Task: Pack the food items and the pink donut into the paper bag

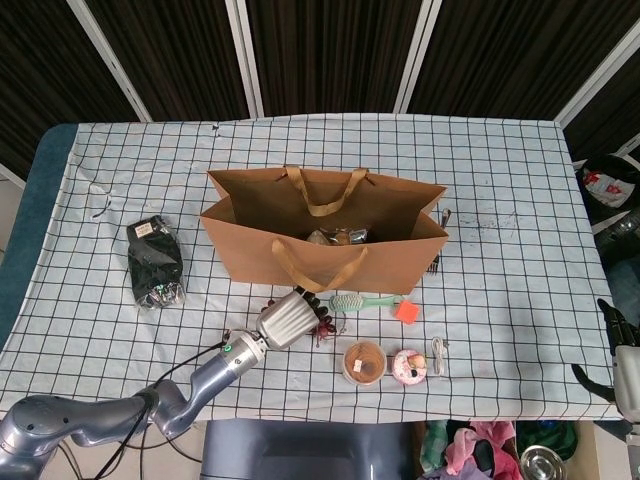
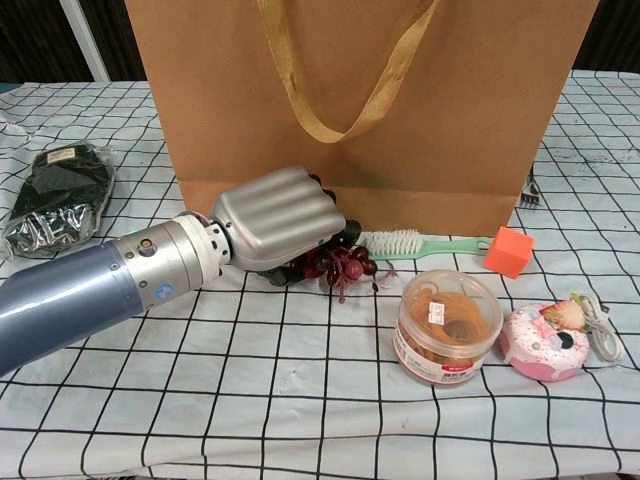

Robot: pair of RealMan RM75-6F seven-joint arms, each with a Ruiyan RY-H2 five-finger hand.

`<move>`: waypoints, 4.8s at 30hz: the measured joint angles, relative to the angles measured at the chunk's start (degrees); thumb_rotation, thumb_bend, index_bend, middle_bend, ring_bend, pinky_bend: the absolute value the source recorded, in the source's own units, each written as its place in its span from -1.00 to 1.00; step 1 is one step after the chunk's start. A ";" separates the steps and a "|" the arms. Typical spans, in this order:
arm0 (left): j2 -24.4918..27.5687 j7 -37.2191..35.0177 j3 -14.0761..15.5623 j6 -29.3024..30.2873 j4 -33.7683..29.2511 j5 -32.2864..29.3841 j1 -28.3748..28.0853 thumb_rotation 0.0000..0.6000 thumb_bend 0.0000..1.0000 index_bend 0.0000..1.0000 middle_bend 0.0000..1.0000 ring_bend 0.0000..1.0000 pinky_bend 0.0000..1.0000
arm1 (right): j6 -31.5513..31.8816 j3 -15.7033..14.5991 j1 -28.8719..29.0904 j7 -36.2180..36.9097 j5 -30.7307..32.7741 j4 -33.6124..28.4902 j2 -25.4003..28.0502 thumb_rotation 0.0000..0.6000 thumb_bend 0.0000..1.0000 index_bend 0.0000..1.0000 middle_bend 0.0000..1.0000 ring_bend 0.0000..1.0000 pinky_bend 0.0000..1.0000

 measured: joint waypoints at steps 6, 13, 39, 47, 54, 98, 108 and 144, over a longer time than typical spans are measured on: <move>0.66 -0.99 0.08 1.02 -0.76 0.26 -0.06 1.00 -0.09 -0.12 0.07 -0.24 -0.19 | -0.23 -0.10 0.09 -0.04 -0.08 -0.02 -0.01 1.00 -0.67 -0.90 -0.76 -0.54 -0.53; 2.12 -2.19 0.33 2.87 -2.70 0.76 0.35 1.00 -0.09 -0.11 0.07 -0.24 -0.19 | -0.33 -0.21 0.13 -0.23 -0.14 -0.19 -0.01 1.00 -0.67 -0.90 -0.76 -0.54 -0.53; 26.59 9.19 -3.04 16.92 -41.30 10.31 5.31 1.00 -0.09 -0.09 0.07 -0.24 -0.19 | -0.04 -0.29 0.02 -1.18 -0.12 -0.80 -0.13 1.00 -0.67 -0.90 -0.76 -0.54 -0.53; 28.11 10.95 -13.68 15.32 -43.61 8.42 0.69 1.00 -0.10 -0.07 0.07 -0.24 -0.17 | -0.83 -0.30 0.19 -1.58 0.64 -0.36 -0.48 1.00 -0.67 -0.90 -0.76 -0.54 -0.53; 27.42 13.75 -23.20 10.86 -38.85 -0.64 -6.12 1.00 -0.10 -0.07 0.05 -0.24 -0.16 | -1.63 -0.30 0.46 -1.96 1.23 0.16 -0.89 1.00 -0.67 -0.90 -0.76 -0.54 -0.53; 29.14 22.16 -21.36 10.43 -36.96 -30.98 -14.22 1.00 -0.90 -0.70 -0.77 -1.00 -0.85 | -0.91 0.66 -0.08 -0.76 2.75 0.82 -0.39 1.00 -0.67 -0.90 -0.76 -0.54 -0.53; 41.76 18.20 -17.18 25.73 -55.05 -19.49 1.97 1.00 -0.86 -0.71 -0.70 -1.00 -0.84 | -0.98 0.68 -0.08 -2.22 3.28 1.57 -0.87 1.00 -0.67 -0.90 -0.76 -0.54 -0.53; 50.05 -40.17 7.35 29.12 -22.94 -5.68 35.62 1.00 -0.82 -0.80 -0.88 -1.00 -1.00 | -25.95 -2.74 17.60 -13.30 -9.29 -22.76 4.22 1.00 -0.66 -0.90 -0.81 -0.71 -0.62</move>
